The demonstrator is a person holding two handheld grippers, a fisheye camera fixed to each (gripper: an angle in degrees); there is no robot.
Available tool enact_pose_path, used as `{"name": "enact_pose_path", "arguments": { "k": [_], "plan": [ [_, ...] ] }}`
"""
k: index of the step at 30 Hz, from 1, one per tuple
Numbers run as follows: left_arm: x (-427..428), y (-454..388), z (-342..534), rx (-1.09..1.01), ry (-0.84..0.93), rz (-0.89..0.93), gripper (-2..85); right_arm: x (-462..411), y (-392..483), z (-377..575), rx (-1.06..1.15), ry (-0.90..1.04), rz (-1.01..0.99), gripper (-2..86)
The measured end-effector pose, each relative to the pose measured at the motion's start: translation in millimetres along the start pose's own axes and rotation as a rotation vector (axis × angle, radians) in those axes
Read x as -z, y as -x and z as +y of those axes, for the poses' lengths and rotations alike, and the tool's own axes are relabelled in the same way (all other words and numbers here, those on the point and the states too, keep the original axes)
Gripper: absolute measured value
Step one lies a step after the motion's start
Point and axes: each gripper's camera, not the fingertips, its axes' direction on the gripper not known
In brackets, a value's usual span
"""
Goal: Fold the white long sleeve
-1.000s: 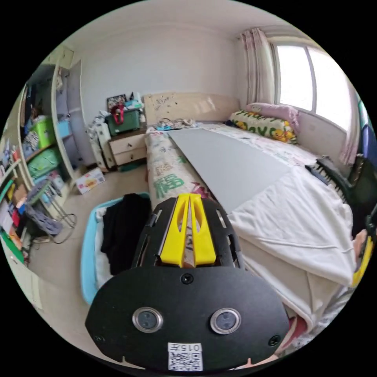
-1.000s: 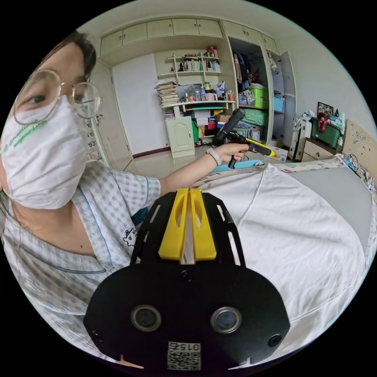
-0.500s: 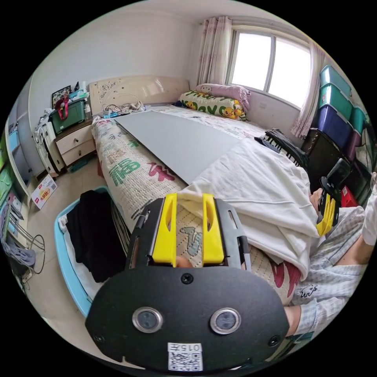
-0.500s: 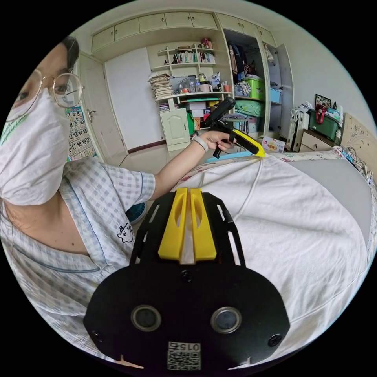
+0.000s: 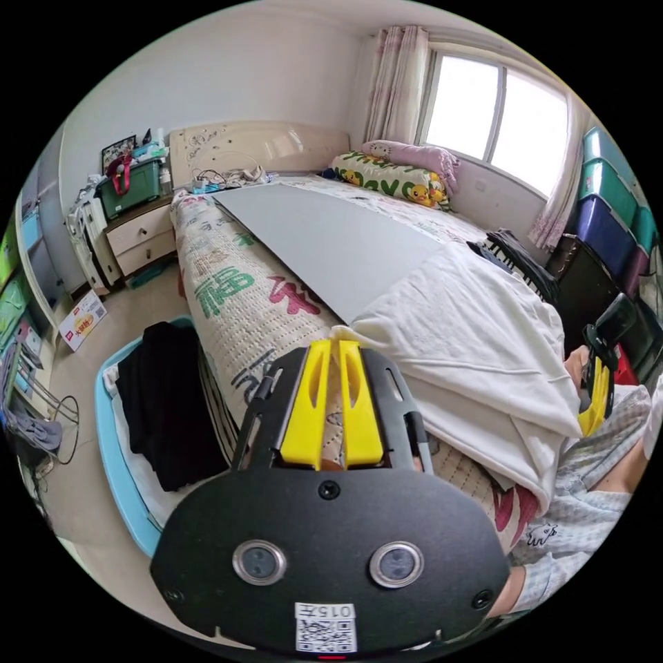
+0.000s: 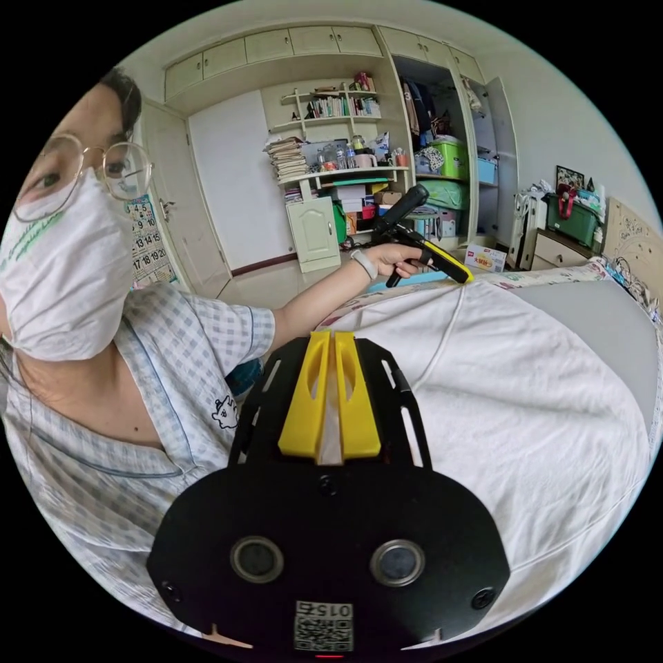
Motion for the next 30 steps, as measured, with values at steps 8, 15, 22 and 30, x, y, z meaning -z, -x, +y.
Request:
{"name": "enact_pose_path", "arguments": {
  "k": [8,15,22,30],
  "plan": [
    [79.5,-30.5,-32.8,-0.006,-0.177,-0.219,-0.1,23.5,8.1,-11.9,-0.019,-0.103,-0.117,-0.3],
    [101.9,-40.1,-57.0,-0.058,-0.043,-0.326,0.0,-51.8,43.4,-11.8,0.034,0.207,0.045,0.7],
    [181.8,-49.9,-62.1,-0.012,-0.131,-0.350,0.2,53.1,85.4,-15.6,0.078,0.098,0.084,6.1],
    [320.6,-179.9,-12.4,-0.181,-0.528,0.079,1.4,205.1,154.4,63.7,-0.096,-0.145,0.671,1.3]
  ]
}}
